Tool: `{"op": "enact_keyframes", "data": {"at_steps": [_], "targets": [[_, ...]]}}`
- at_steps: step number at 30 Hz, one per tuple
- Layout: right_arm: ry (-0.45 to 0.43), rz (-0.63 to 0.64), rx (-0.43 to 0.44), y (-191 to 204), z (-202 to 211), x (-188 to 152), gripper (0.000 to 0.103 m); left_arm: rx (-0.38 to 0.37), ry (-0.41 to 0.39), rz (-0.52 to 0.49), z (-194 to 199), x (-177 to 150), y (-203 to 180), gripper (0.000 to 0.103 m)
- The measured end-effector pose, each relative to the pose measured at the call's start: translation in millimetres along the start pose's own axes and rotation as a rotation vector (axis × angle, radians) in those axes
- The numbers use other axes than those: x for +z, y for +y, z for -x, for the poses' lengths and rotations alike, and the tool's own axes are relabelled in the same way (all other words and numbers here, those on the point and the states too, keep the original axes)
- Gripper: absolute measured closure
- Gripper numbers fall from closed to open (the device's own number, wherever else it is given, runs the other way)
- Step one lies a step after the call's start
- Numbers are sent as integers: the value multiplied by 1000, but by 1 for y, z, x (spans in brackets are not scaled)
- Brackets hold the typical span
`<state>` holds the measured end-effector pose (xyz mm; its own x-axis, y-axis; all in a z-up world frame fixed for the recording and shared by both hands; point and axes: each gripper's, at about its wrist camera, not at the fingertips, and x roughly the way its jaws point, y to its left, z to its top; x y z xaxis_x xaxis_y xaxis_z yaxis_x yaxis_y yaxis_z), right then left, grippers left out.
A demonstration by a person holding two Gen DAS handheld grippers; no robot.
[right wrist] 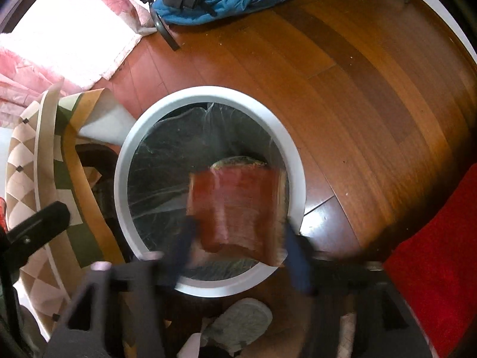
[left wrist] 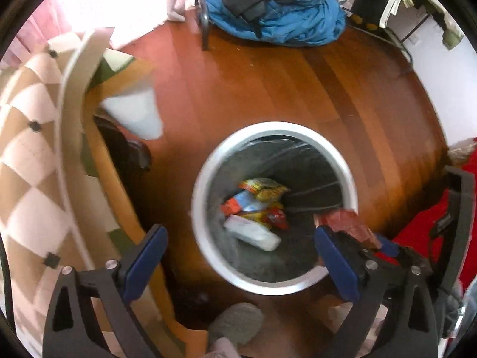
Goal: Collect trash
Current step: 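Carry the white box and brown bag over the bin and open both tools, then swing both tools back over the table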
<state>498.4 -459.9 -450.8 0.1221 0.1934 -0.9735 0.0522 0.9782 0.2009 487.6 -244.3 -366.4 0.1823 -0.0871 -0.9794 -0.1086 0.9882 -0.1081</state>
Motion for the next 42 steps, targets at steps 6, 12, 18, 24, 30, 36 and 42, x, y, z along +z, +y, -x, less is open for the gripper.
{"op": "enact_keyframes", "data": {"at_steps": [6,12,18,24,30,36,42], "targets": [[2,21,-81,5,6,-9,0,50,-37,-23,8,-9,5,1],[-35,28,-137,9,32,-20,0,68,-73,-26,28,-15,10,1],[-76,-4,-147,10,73,-29,0,54,-120,-27,64,-24,5,1],[-134,-4,-120,22,125,-44,0,43,-197,-22,113,-38,9,1],[-243,23,-54,58,201,-60,0,80,-321,32,183,-56,36,1],[-311,142,36,142,261,-76,0,123,-411,186,247,-76,120,1],[-256,333,116,280,254,-98,0,246,-406,408,262,-117,261,1]]}}
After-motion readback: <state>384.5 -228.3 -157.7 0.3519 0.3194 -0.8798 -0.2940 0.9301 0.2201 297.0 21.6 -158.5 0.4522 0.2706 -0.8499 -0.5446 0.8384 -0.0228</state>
